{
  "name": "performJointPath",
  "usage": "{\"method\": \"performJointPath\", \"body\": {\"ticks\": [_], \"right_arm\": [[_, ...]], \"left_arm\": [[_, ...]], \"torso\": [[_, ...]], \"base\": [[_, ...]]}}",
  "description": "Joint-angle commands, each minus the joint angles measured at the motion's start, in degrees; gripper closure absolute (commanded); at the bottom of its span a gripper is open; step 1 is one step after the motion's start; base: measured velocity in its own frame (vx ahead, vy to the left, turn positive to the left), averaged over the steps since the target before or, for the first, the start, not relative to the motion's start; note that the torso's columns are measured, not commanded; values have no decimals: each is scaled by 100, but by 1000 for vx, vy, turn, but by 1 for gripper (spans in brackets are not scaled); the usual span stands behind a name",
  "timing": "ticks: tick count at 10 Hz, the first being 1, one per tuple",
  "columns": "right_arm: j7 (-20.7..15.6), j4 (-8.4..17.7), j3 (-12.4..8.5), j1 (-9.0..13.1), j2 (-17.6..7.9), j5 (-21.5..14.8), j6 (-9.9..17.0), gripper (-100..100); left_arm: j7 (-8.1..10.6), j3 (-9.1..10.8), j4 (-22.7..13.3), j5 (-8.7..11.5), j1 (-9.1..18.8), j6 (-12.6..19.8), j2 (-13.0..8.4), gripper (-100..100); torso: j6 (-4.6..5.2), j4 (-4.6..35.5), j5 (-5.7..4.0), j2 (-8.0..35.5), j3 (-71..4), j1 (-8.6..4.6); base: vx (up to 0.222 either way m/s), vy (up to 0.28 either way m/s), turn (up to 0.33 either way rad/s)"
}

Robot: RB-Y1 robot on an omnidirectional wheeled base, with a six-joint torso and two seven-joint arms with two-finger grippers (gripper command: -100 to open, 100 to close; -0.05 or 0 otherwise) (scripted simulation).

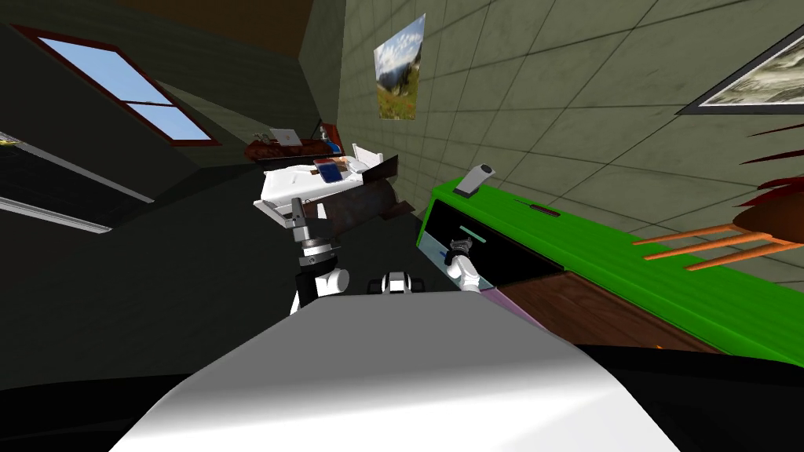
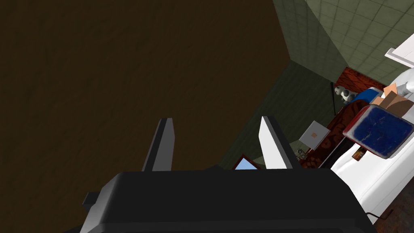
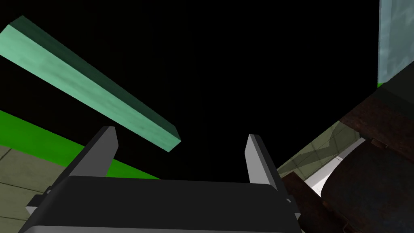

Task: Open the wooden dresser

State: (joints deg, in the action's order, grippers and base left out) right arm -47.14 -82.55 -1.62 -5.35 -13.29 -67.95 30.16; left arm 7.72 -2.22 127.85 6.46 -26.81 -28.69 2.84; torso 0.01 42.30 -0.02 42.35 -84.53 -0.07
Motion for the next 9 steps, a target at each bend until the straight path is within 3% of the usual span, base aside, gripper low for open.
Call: {"method": "performJointPath", "body": {"ticks": [1,2,4,5,9], "right_arm": [[-297,435,-31,201,-71,-428,397,-100],[-297,435,-31,201,-71,-478,431,-100],[-559,745,-48,340,-154,-843,777,-100],[-559,745,-48,340,-154,-843,783,-100],[-929,1172,-72,535,-362,-1362,1280,-100]], "left_arm": [[0,0,0,0,0,0,0,0],[0,0,0,0,0,0,0,0],[0,0,0,0,0,0,0,0],[0,0,0,0,0,0,0,0],[0,0,0,0,0,0,0,0]], "torso": [[-1,0,1,-4,-1,4],[-1,-3,3,-11,-6,12],[0,-1,2,-5,-3,7],[-1,-2,2,-8,-4,8],[-1,-2,3,-9,-5,9]], "base": [[59,45,60],[48,39,25],[47,40,41],[43,31,21],[43,38,35]]}}
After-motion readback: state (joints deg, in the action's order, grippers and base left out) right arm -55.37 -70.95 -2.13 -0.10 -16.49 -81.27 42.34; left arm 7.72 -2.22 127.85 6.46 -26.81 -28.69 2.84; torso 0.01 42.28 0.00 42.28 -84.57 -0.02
